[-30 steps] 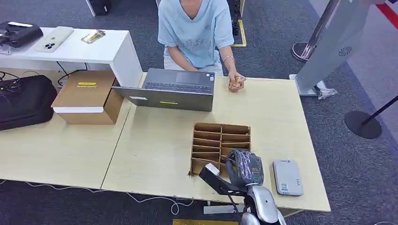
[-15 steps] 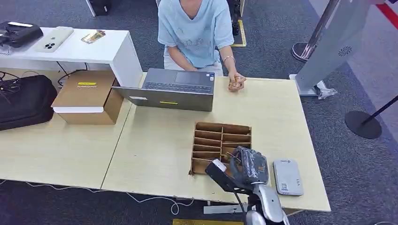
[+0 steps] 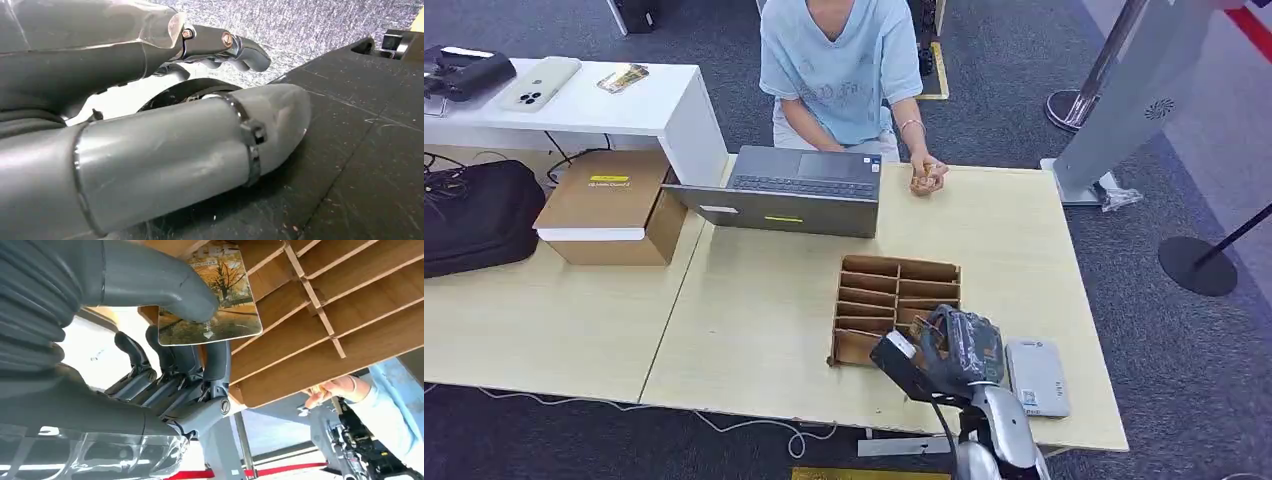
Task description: Pass the card to the sensor for recognition and then transmit it.
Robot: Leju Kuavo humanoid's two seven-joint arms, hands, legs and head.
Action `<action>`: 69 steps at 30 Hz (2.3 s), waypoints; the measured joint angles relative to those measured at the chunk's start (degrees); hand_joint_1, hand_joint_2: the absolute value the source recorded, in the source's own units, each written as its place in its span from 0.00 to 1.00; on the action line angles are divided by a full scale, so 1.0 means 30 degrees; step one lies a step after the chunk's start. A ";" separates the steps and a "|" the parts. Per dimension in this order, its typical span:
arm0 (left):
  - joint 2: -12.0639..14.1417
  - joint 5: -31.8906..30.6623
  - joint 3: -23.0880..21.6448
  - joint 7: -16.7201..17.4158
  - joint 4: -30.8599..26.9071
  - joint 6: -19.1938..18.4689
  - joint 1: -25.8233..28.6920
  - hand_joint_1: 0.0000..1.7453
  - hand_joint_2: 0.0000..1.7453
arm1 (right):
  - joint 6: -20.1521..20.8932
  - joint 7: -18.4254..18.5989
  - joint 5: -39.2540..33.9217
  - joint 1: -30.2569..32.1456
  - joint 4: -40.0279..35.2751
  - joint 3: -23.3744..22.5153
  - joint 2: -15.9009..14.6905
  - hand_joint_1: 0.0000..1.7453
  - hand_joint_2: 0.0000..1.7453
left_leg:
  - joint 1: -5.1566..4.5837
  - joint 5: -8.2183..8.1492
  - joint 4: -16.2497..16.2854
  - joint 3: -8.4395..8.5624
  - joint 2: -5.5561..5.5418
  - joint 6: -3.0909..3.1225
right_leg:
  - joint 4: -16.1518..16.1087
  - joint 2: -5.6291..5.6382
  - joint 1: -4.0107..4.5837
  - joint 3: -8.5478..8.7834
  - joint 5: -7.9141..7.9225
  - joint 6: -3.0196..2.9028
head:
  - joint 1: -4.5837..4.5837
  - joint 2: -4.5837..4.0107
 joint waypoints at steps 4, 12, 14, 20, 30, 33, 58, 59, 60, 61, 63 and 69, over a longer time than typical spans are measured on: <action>0.0000 0.0058 0.0000 0.0000 0.0000 0.0109 0.0002 0.00 0.00 | 0.0000 -0.0051 0.0000 -0.0040 0.0000 -0.0058 0.0007 0.91 1.00 | 0.0000 0.0000 0.0000 -0.0002 -0.0001 0.0000 | 0.0000 0.0000 0.0000 0.0000 0.0000 0.0000 | 0.0000 0.0000; 0.0000 0.0102 0.0000 0.0000 0.0000 0.0189 0.0004 0.00 0.00 | -0.0409 -0.0671 -0.0044 -0.0205 -0.0117 -0.0233 0.0124 1.00 1.00 | 0.0000 0.0000 0.0000 -0.0001 0.0000 0.0000 | 0.0000 -0.0001 0.0000 0.0000 0.0000 0.0000 | 0.0007 0.0000; 0.0000 0.0109 0.0000 0.0000 0.0000 0.0211 0.0007 0.00 0.00 | -0.0700 -0.0853 -0.0058 -0.0207 -0.0241 -0.0270 0.0138 1.00 1.00 | 0.0000 0.0000 0.0000 0.0000 0.0000 0.0000 | 0.0000 -0.0001 0.0000 0.0000 0.0000 0.0000 | 0.0007 0.0000; 0.0000 0.0109 0.0000 0.0000 0.0000 0.0270 0.0009 0.00 0.00 | -0.1632 -0.2187 -0.1503 -0.0199 -0.0641 -0.0459 0.0248 1.00 1.00 | 0.0000 0.0000 0.0000 0.0000 0.0000 0.0000 | 0.0000 0.0000 0.0000 -0.0002 0.0000 0.0000 | 0.0007 0.0000; 0.0000 0.0007 0.0000 0.0000 0.0000 0.0219 0.0005 0.00 0.00 | -0.1399 -0.4873 -0.6017 0.0190 -0.1486 -0.0692 0.0328 1.00 1.00 | 0.0000 0.0000 0.0000 0.0001 -0.0001 0.0000 | -0.0001 -0.0001 0.0000 -0.0002 0.0000 0.0000 | 0.0007 0.0000; 0.0000 0.0000 0.0000 0.0000 0.0000 0.0219 0.0004 0.00 0.00 | -0.1428 -0.5187 -0.6470 0.0423 -0.1668 -0.0714 0.0328 1.00 1.00 | 0.0000 -0.0001 0.0000 0.0001 0.0001 0.0000 | -0.0001 0.0002 0.0000 -0.0003 -0.0001 0.0000 | 0.0000 0.0000; 0.0000 -0.0365 -0.0022 -0.0335 0.0000 0.0095 -0.0034 0.00 0.00 | -0.2550 -0.9356 -0.8787 0.0941 -0.2944 -0.0444 0.0430 1.00 1.00 | 0.0001 0.0000 -0.0001 0.0002 0.0001 0.0000 | 0.0000 0.0001 0.0001 -0.0002 -0.0001 0.0000 | 0.0007 0.0000; 0.0000 -0.0672 -0.0029 -0.0863 0.0000 0.0571 -0.0040 0.00 0.00 | -0.2675 -0.9581 -0.9035 0.0940 -0.2995 -0.0393 0.0430 1.00 1.00 | 0.0000 0.0000 0.0000 0.0006 0.0003 -0.0001 | -0.0001 0.0001 0.0001 -0.0007 0.0000 0.0000 | 0.0000 0.0000; -0.0198 -0.1175 -0.0220 -0.1972 -0.0044 0.1651 -0.0057 0.00 0.00 | -0.2937 -0.9793 -0.9276 0.0911 -0.3009 -0.0357 0.0430 1.00 1.00 | -0.0003 0.0002 0.0003 0.0002 0.0003 0.0000 | -0.0002 -0.0001 -0.0002 -0.0013 0.0001 0.0000 | -0.0007 0.0000; -0.0563 -0.0894 -0.0797 -0.2500 -0.0638 0.2414 0.0024 0.00 0.00 | -0.3295 -1.0063 -0.9589 0.0820 -0.2958 -0.0328 0.0430 1.00 1.00 | -0.0021 0.0010 0.0004 -0.0007 -0.0005 0.0011 | -0.0001 -0.0012 -0.0025 -0.0018 0.0004 0.0004 | -0.0007 0.0000; -0.1020 0.1790 -0.3562 -0.0957 -0.4482 0.0533 0.0326 0.00 0.00 | -0.3928 -1.0558 -1.0069 0.0482 -0.2688 -0.0094 0.0430 1.00 1.00 | 0.0044 0.0011 0.0012 -0.0035 0.0002 0.0004 | -0.0015 -0.0010 0.0030 -0.0022 0.0038 -0.0024 | 0.0044 0.0000; 0.0063 0.6571 -1.1900 0.1697 -0.8939 0.1542 -0.0289 0.00 0.00 | -0.4546 -1.0761 -1.0178 -0.0233 -0.2230 0.0684 0.0401 1.00 1.00 | 0.0009 0.0024 0.0012 -0.0005 0.0014 -0.0012 | 0.0005 0.0002 0.0011 -0.0011 0.0055 -0.0048 | 0.0014 0.0000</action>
